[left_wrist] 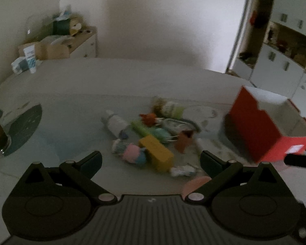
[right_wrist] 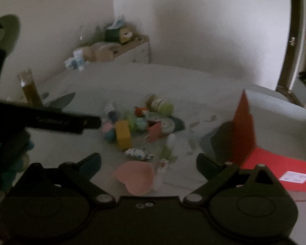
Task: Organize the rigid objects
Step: 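Grasp the pink heart dish with the right tool while the left tool grasps the doll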
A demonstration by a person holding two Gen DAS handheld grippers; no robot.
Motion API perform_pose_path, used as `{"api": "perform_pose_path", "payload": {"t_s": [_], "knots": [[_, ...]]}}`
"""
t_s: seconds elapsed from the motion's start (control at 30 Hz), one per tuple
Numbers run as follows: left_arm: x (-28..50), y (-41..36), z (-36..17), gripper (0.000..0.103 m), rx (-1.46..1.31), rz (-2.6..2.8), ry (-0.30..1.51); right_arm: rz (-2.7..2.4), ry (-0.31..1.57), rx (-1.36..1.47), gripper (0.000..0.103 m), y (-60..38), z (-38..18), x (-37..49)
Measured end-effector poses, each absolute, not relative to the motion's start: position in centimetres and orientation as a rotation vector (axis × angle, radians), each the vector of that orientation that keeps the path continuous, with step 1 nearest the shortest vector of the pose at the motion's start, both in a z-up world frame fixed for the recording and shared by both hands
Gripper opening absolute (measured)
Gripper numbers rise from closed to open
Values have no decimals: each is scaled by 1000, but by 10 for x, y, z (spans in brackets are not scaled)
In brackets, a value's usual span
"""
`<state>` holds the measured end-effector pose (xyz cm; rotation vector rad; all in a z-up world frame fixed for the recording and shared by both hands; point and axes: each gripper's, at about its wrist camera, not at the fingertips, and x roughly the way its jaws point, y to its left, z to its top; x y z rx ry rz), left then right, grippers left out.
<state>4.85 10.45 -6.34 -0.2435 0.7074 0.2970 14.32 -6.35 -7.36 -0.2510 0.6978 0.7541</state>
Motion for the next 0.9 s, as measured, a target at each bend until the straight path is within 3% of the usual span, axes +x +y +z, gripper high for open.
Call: {"api": "perform_pose_path", "payload": {"t_s": [0.47, 0.9], "knots": [[92, 148, -127, 102, -137, 313, 790, 849, 822, -400, 85, -25, -133, 151], [116, 171, -147, 102, -67, 104, 802, 835, 873, -449, 77, -12, -154, 163]]}}
